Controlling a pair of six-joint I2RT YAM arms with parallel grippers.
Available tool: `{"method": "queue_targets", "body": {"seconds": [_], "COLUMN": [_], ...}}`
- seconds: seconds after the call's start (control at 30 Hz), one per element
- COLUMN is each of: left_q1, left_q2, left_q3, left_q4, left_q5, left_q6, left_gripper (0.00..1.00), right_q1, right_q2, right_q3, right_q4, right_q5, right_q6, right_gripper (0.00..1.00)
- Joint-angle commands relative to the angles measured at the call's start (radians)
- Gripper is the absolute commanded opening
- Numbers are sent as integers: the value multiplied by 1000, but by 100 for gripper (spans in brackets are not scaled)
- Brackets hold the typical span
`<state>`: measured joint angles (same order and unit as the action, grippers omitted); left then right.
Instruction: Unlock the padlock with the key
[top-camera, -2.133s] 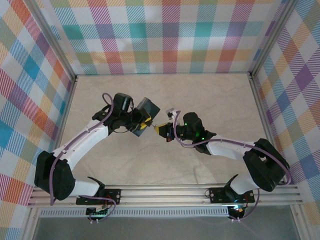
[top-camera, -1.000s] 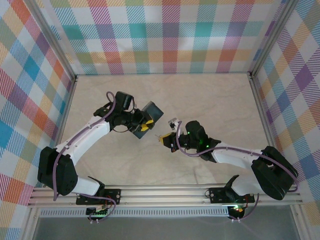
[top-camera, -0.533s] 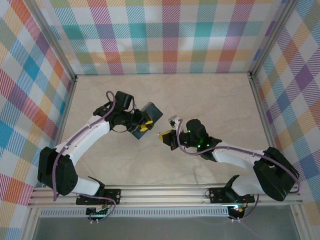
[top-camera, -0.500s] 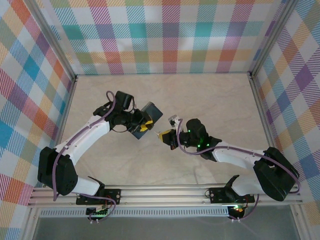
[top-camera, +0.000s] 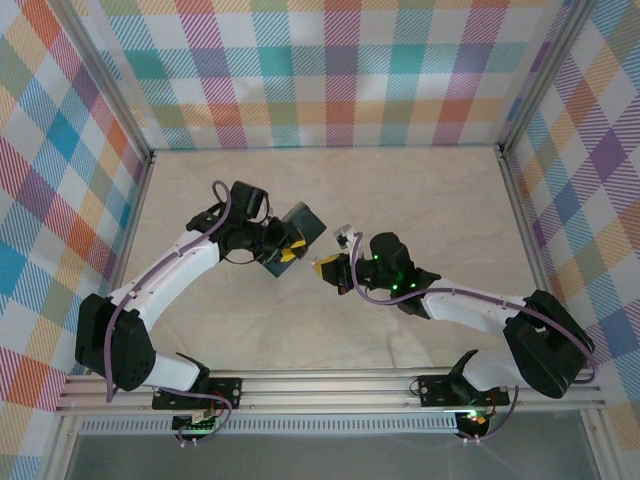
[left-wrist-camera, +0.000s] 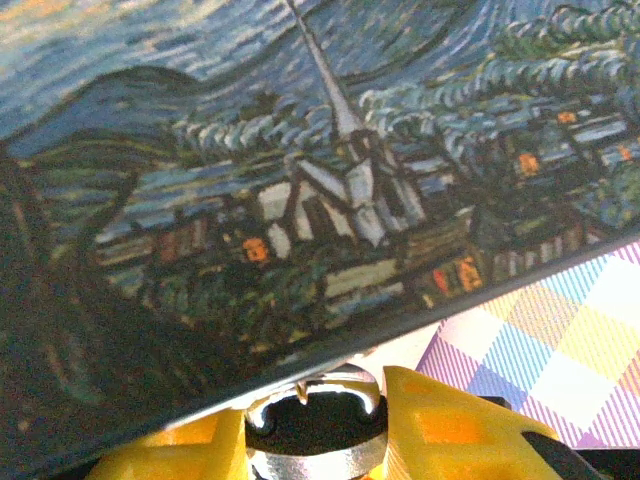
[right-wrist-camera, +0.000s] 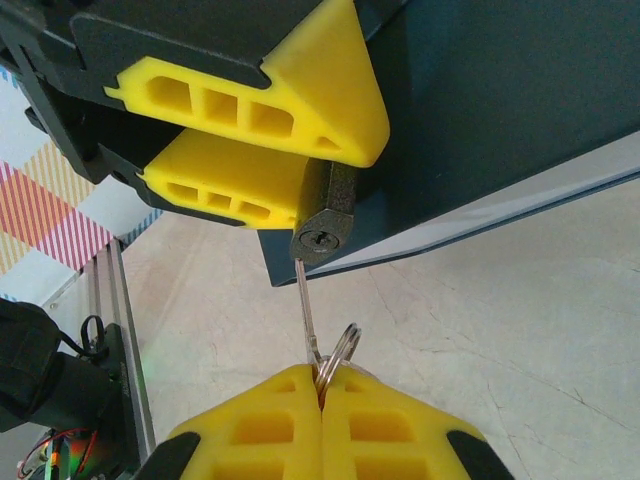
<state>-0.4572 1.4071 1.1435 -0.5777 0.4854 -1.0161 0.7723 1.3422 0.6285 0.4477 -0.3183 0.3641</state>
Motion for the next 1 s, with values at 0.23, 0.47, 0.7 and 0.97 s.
{"method": "queue_targets", "body": {"seconds": [0.23, 0.47, 0.7, 0.97], "left_q1": [-12, -18, -18, -23], "left_q2": [-21, -9, 0, -8], "left_q3": [43, 49, 51, 47], "left_q4": [16, 20, 24, 23], "left_q5": [10, 7, 10, 7], "left_q6": [22, 23, 25, 31], "left_gripper": [11, 11, 10, 10], "right_q1": [-21, -21, -21, -22], "right_q2": [27, 49, 38, 61], "right_q3": [36, 38, 26, 45], "right_q4": [35, 73, 75, 59], "right_q5": [-20, -54, -41, -31], "right_q6": [-4, 3, 3, 2], "right_gripper": [0, 0, 0, 0]}}
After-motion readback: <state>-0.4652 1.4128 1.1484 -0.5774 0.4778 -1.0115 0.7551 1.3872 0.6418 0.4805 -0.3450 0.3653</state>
